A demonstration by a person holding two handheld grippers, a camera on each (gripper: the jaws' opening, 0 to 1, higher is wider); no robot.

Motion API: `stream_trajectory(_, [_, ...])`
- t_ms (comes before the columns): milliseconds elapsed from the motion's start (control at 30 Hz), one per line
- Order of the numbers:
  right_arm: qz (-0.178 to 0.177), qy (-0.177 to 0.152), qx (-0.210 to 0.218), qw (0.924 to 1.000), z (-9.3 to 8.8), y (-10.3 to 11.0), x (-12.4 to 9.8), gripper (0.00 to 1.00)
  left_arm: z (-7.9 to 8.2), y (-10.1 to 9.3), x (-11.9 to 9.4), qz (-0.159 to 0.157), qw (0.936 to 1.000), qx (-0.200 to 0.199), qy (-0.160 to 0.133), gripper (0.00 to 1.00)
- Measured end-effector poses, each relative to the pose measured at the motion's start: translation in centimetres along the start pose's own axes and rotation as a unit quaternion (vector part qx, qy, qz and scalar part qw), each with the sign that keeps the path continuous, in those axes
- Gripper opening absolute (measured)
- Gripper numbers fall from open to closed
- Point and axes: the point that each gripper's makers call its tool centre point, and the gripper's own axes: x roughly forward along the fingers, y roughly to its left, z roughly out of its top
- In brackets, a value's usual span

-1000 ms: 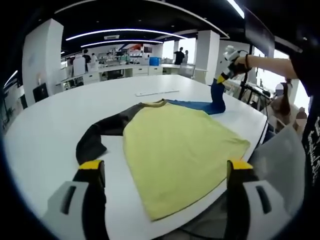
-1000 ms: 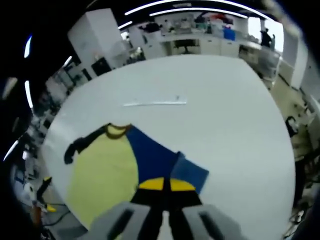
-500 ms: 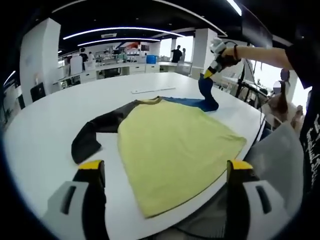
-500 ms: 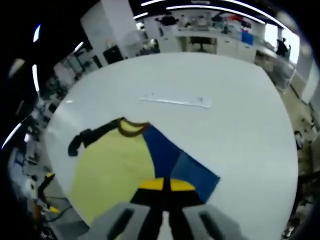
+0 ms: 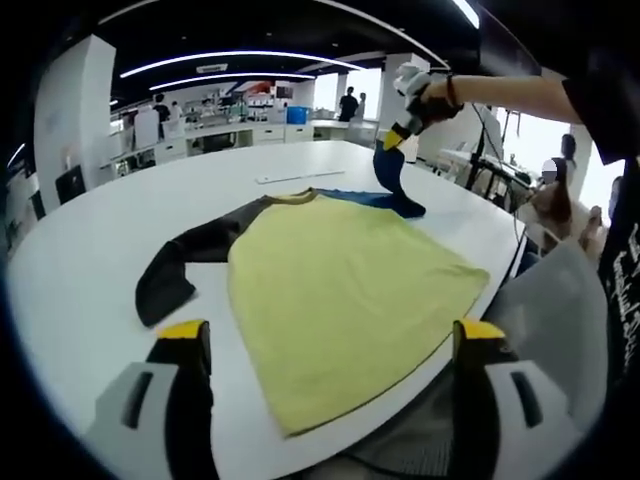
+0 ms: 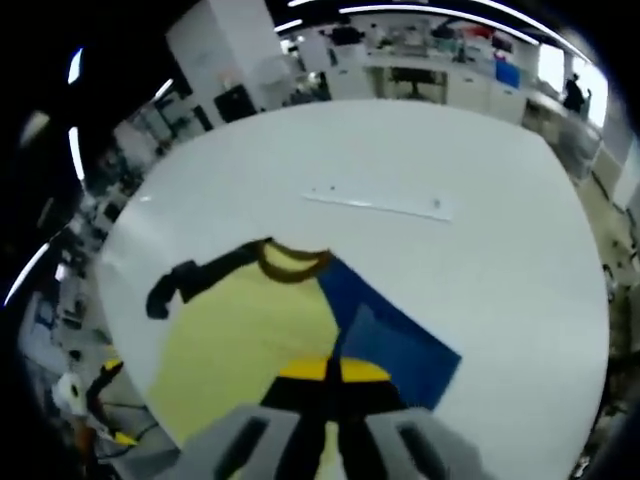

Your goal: Fold the garment on the visible template until the final outline fits inside the template.

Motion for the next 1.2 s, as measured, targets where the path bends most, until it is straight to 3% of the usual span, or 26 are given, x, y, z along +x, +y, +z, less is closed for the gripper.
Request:
stream_trajectory(400, [0.002, 0.011, -0.034, 0.9994, 1.0, 3.3, 1.6, 0.00, -0.4, 0.0, 0.1, -0.007, 1.0000, 0.004, 0.005, 0.97])
stream_trajectory(667, [0.014, 0.019, -0.057, 0.9981, 1.3, 6.5, 3.0, 0.00, -0.8, -0.2, 0.0, -0.009, 0.9999, 0.007, 0.009, 0.97])
stream_trajectory(1200, [0.026, 0.014, -0.094, 0.9951, 2.6, 11.6, 5.1, 0.00, -1.1, -0.3, 0.2, -0.012, 0.9998, 0.012, 0.014, 0.96])
